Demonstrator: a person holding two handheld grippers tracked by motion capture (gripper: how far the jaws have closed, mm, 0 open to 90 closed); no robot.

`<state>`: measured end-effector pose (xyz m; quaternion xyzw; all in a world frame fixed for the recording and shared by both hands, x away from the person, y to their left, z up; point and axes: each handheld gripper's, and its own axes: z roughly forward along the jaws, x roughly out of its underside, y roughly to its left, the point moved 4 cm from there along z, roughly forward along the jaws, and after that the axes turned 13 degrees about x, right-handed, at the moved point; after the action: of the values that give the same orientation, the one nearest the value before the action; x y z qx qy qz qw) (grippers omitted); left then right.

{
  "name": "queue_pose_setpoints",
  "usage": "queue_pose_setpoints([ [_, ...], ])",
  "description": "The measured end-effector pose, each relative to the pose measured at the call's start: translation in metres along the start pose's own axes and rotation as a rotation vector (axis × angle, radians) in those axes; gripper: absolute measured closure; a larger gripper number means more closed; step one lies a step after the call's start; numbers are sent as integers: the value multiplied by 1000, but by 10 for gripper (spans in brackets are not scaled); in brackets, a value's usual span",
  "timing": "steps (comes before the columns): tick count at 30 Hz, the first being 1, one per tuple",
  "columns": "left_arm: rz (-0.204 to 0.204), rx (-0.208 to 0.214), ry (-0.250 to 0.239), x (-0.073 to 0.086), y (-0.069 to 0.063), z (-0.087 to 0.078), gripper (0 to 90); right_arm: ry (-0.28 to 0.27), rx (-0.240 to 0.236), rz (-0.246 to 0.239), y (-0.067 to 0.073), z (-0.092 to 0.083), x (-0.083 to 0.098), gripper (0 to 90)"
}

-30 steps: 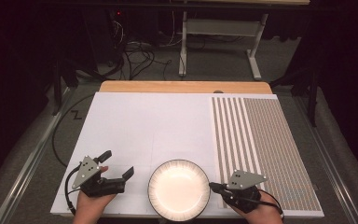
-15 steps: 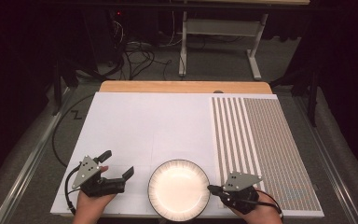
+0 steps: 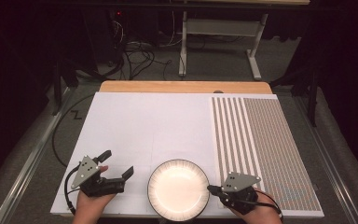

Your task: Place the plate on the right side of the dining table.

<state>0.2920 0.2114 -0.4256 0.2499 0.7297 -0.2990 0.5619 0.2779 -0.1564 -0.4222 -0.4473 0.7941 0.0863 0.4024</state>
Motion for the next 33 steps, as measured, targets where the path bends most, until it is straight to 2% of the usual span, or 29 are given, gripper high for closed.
queue_pose_setpoints([
  [18,-3,-1,-6,0,1,-1,10,4,4,1,2,1,-1,900],
  [22,-3,-2,-10,-1,1,-2,10,7,2,-15,4,3,-3,900],
  [33,-3,-2,-15,-2,1,-2,11,0,-9,2,5,5,-5,900],
])
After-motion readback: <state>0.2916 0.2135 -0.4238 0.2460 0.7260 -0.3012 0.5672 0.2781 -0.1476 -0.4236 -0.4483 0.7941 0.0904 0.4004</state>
